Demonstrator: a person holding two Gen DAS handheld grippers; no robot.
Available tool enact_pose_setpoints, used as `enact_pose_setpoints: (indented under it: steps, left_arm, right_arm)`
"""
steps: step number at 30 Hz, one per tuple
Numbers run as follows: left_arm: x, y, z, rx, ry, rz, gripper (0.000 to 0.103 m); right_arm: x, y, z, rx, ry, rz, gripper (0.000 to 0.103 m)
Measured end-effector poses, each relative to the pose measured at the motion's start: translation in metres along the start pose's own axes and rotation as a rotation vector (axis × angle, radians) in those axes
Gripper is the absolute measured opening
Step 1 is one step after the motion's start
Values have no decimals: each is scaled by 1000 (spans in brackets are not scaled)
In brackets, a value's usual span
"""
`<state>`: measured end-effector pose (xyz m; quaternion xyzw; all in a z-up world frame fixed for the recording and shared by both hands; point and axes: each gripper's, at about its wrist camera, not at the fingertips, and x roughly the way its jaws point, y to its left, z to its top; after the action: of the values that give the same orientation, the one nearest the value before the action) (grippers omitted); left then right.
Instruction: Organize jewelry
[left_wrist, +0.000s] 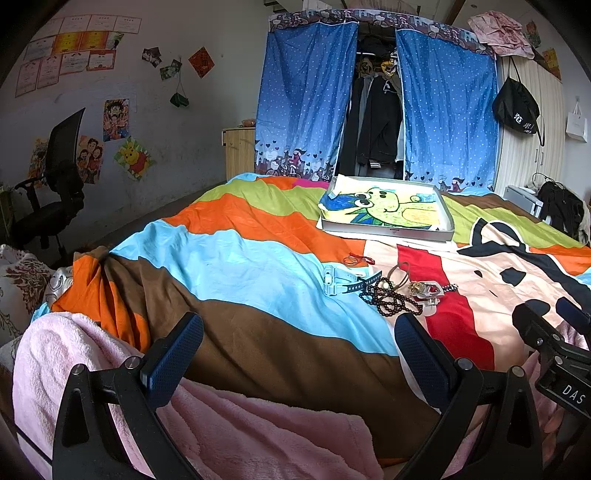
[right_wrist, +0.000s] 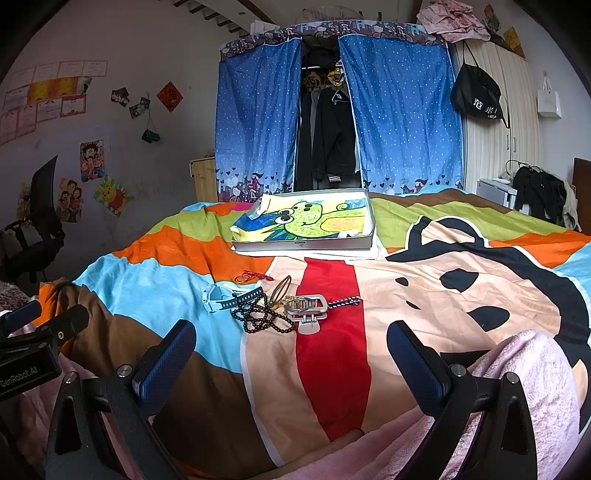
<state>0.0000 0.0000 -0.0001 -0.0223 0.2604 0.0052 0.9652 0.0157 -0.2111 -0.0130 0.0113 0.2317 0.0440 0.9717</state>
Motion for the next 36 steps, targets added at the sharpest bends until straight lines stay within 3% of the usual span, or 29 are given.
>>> enact_pose_setpoints:
  steps: [36]
  left_arm:
    - [0,0,0,1,1,1,102]
  right_arm:
    - [1,-2,0,5,3,2,103]
